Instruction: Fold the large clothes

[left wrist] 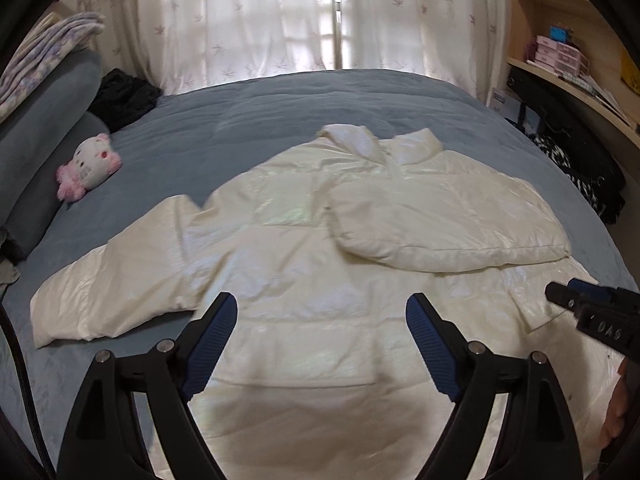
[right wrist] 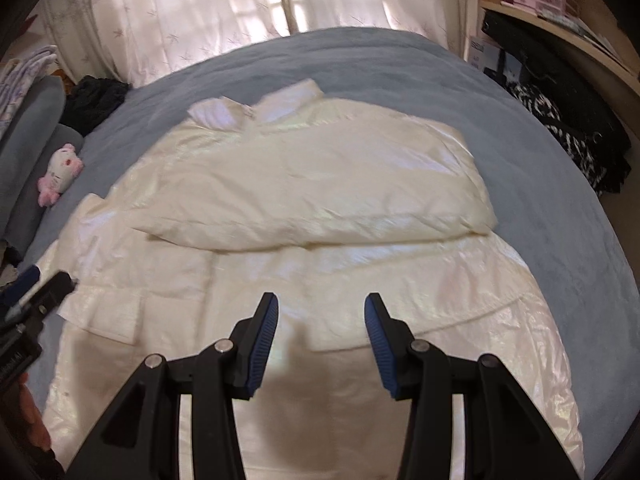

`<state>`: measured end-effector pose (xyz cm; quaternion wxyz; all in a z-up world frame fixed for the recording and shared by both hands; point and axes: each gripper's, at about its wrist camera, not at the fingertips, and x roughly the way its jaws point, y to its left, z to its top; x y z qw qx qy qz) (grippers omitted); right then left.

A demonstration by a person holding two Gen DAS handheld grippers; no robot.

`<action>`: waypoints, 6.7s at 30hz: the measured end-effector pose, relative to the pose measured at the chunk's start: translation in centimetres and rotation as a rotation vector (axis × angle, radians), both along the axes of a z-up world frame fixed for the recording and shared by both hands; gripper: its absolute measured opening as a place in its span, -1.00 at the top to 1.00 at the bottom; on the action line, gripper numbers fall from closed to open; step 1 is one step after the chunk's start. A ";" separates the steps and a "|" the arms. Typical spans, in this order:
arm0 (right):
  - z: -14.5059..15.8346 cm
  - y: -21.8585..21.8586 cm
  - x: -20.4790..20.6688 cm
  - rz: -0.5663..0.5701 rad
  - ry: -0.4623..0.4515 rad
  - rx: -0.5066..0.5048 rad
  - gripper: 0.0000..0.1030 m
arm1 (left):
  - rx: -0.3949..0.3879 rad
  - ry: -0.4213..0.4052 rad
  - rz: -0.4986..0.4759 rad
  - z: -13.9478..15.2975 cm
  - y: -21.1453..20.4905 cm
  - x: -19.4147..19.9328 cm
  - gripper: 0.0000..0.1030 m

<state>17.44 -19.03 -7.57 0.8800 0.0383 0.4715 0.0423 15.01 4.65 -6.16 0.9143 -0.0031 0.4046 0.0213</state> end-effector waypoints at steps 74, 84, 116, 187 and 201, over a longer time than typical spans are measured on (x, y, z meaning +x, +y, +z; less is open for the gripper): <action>-3.3 31.1 2.1 0.464 -0.035 0.011 0.13 | -0.808 0.028 0.692 -13.7 42.8 -4.5 0.51; -4.2 31.2 2.5 0.463 -0.010 0.020 0.13 | -0.921 0.029 0.751 -16.1 42.6 -4.5 -0.23; -3.1 5.7 3.4 0.038 -0.021 0.222 0.13 | -0.160 0.139 -0.147 -0.2 -3.1 10.7 0.38; 0.1 5.7 12.9 0.079 -0.128 0.140 0.31 | 0.005 0.021 0.095 -4.9 0.9 17.0 -0.53; -7.0 4.2 17.7 0.052 -0.110 -0.014 0.71 | 0.009 0.063 0.182 -11.4 3.6 20.8 -0.68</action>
